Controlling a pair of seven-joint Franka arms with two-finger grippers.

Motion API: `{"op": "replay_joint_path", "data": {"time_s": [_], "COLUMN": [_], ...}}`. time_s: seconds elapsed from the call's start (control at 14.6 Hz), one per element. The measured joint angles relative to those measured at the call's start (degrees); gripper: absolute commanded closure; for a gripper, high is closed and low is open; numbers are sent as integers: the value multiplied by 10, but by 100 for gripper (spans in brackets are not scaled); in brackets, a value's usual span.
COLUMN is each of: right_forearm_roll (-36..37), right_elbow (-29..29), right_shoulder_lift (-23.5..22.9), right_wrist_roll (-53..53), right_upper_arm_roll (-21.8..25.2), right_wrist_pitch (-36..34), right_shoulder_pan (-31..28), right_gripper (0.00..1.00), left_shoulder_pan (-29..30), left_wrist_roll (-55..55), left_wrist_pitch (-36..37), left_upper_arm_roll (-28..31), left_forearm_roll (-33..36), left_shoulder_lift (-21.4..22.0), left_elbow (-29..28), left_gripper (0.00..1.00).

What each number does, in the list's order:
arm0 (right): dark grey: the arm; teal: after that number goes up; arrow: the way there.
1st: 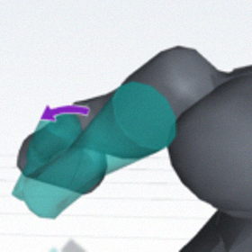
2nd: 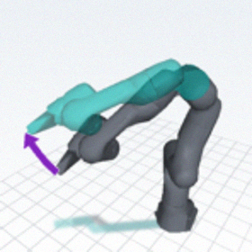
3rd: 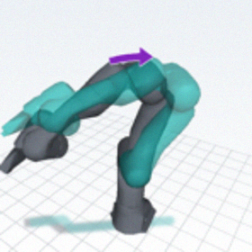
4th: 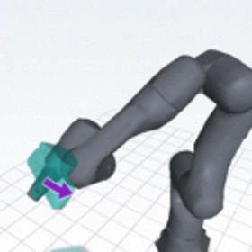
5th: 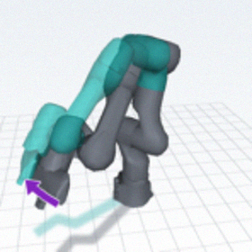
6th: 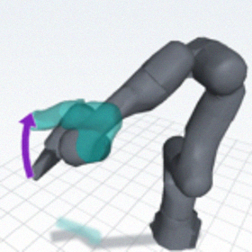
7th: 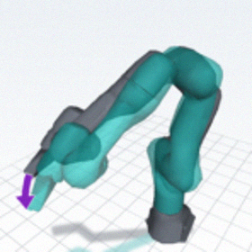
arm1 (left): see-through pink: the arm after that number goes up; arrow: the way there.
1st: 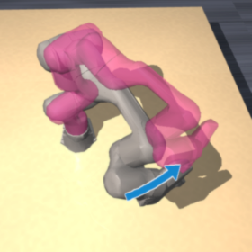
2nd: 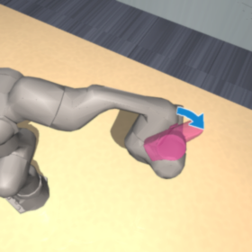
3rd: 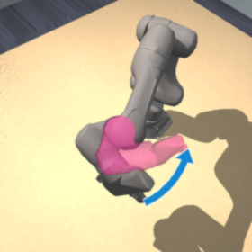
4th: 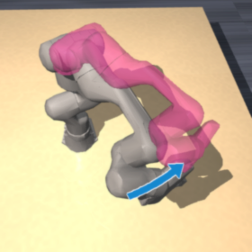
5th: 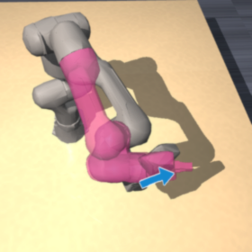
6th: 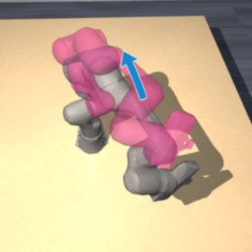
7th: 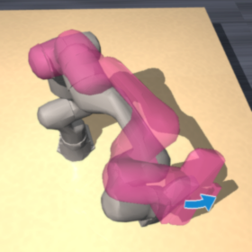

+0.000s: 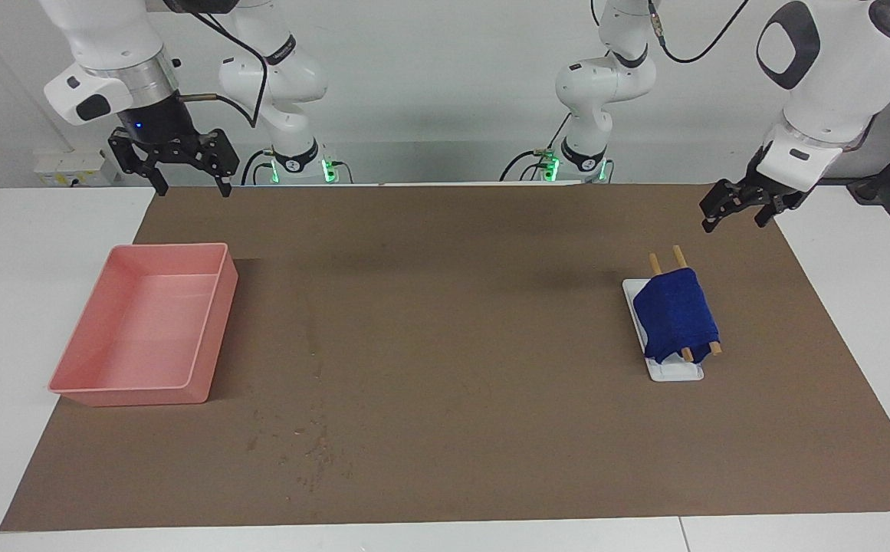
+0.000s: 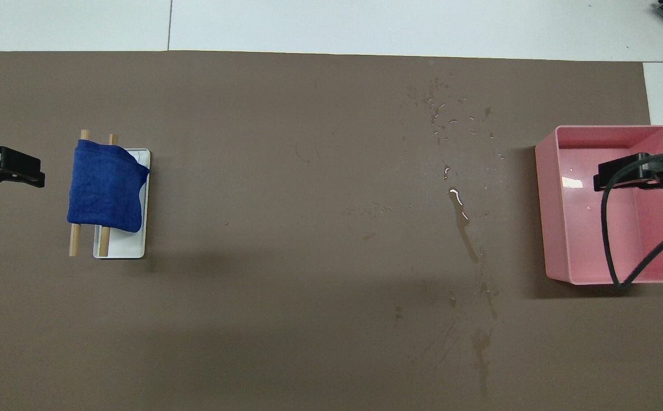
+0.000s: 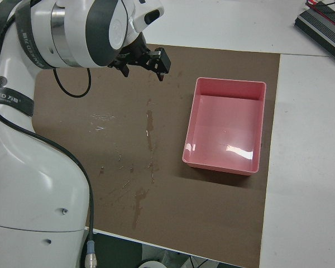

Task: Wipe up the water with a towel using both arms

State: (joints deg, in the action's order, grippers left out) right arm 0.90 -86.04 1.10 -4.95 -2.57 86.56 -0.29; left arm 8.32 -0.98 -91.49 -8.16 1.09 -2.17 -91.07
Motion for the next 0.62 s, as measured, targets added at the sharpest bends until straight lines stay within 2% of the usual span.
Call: {"op": "replay_joint_path", "data": {"time_s": [0.34, 0.62], "right_forearm_roll": [0, 0], "right_elbow": [0, 0], "right_shoulder_lift": [0, 0], "right_wrist_roll": [0, 0], "right_upper_arm_roll": [0, 0], "right_wrist_pitch": [0, 0], "right_shoulder_pan": [0, 0], "right_gripper": [0, 0], "left_shoulder_pan": [0, 2], "left_wrist_roll": [3, 3], "left_wrist_pitch": [-5, -76], "left_upper_arm_roll": [0, 1], "left_forearm_roll": [0, 0], "left_shoulder_lift": [0, 0], "left_elbow": [0, -20], "left_gripper": [0, 0]}}
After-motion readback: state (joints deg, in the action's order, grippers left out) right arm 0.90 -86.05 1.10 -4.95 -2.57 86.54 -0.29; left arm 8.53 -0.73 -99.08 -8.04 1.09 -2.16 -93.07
